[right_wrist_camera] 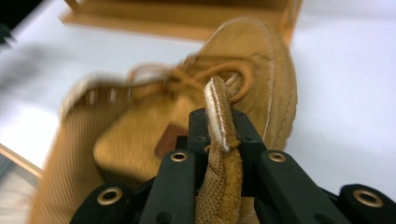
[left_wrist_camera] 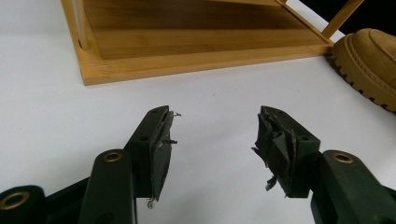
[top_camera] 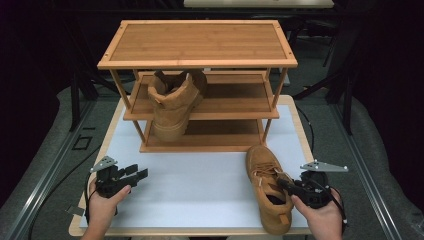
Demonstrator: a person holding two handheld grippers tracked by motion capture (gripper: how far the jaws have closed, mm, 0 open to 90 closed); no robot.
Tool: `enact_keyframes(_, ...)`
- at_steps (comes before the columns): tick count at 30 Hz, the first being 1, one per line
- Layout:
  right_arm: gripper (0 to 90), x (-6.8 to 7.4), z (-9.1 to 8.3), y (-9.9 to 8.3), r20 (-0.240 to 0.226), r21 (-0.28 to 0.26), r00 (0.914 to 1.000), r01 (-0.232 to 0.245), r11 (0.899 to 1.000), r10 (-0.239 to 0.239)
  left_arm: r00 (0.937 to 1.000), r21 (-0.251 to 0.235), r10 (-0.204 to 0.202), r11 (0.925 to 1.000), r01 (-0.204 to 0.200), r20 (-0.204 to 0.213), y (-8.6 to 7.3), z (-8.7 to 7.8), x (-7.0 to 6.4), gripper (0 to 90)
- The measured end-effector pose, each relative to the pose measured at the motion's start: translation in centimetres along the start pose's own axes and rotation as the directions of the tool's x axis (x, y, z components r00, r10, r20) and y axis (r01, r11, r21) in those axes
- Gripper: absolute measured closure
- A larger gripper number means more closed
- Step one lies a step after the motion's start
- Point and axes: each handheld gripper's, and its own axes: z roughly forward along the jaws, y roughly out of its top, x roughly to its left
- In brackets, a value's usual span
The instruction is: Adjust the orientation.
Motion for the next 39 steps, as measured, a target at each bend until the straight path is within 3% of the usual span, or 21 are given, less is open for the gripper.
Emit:
enact_keyframes(2,82.0,0.1,-0.1,0.4,-0.018,-0.005,0.9998,-0.009,1.0,0.009,1.0,0.002,-0.001,1.0,0.001,-0.001,0.0,0.0,0.0,44.5)
enact_keyframes(3,82.5,0.4,-0.1,1.1,-0.062,-0.025,0.9981,-0.001,1.0,-0.001,1.0,0.004,0.002,1.0,-0.002,-0.002,0.0,0.0,0.1,44.5)
enact_keyframes(6,82.6,1.0,0.1,1.8,-0.099,-0.02,0.9949,0.014,1.0,-0.016,1.0,0.0,0.001,1.0,-0.001,-0.002,0.0,0.0,0.1,44.6)
enact_keyframes(12,82.1,2.2,1.6,3.0,-0.209,-0.012,0.9758,0.063,0.998,-0.065,1.0,-0.002,-0.004,1.0,0.004,-0.005,0.0,-0.1,0.4,44.6)
enact_keyframes(16,80.7,1.9,3.6,3.0,-0.19,0.06,0.9749,0.13,0.99,-0.116,1.0,-0.001,-0.005,1.0,0.005,-0.006,-0.1,-0.2,0.4,44.5)
enact_keyframes(17,79.7,1.9,4.0,2.8,-0.133,0.074,0.9797,0.16,0.984,-0.15,1.0,0.0,-0.005,1.0,0.005,-0.007,-0.1,-0.1,0.4,44.6)
enact_keyframes(19,78.9,1.2,3.8,2.8,-0.144,0.066,0.9794,0.153,0.986,-0.142,0.9999,0.002,-0.005,1.0,0.005,-0.009,-0.1,-0.1,0.5,44.5)
enact_keyframes(20,78.1,1.1,3.8,2.8,-0.123,0.075,0.9799,0.167,0.983,-0.157,0.9999,0.005,-0.006,1.0,0.006,-0.009,-0.1,-0.1,0.5,44.6)
enact_keyframes(22,75.4,0.6,3.8,2.9,-0.164,0.116,0.9739,0.177,0.977,-0.157,0.9999,0.004,-0.005,1.0,0.005,-0.012,-0.1,0.0,0.5,44.6)
enact_keyframes(24,69.5,0.4,3.7,3.2,-0.146,0.141,0.9757,0.184,0.973,-0.163,0.9999,0.002,-0.006,1.0,0.006,-0.009,-0.1,0.0,0.4,44.6)
enact_keyframes(27,63.2,1.0,3.4,3.9,-0.126,0.207,0.9731,0.216,0.954,-0.193,1.0,0.004,-0.006,1.0,0.006,-0.007,-0.2,0.0,0.4,44.6)
enact_keyframes(31,59.0,2.1,2.9,5.4,-0.084,0.3,0.9631,0.269,0.915,-0.256,0.9999,0.011,-0.012,0.9999,0.013,-0.007,-0.2,0.1,0.5,44.5)
enact_keyframes(35,59.9,2.8,2.8,6.7,-0.071,0.422,0.9547,0.291,0.859,-0.289,0.9999,0.011,-0.012,0.9999,0.013,-0.006,-0.3,0.1,0.5,44.5)
enact_keyframes(38,59.9,3.3,3.2,7.1,-0.063,0.507,0.9549,0.281,0.815,-0.29,0.9999,0.01,-0.013,0.9999,0.013,-0.006,-0.2,0.1,0.5,44.5)
enact_keyframes(39,61.7,3.5,3.7,6.9,-0.053,0.566,0.9602,0.255,0.784,-0.274,0.9999,0.01,-0.012,0.9999,0.012,-0.006,-0.2,0.1,0.5,44.5)
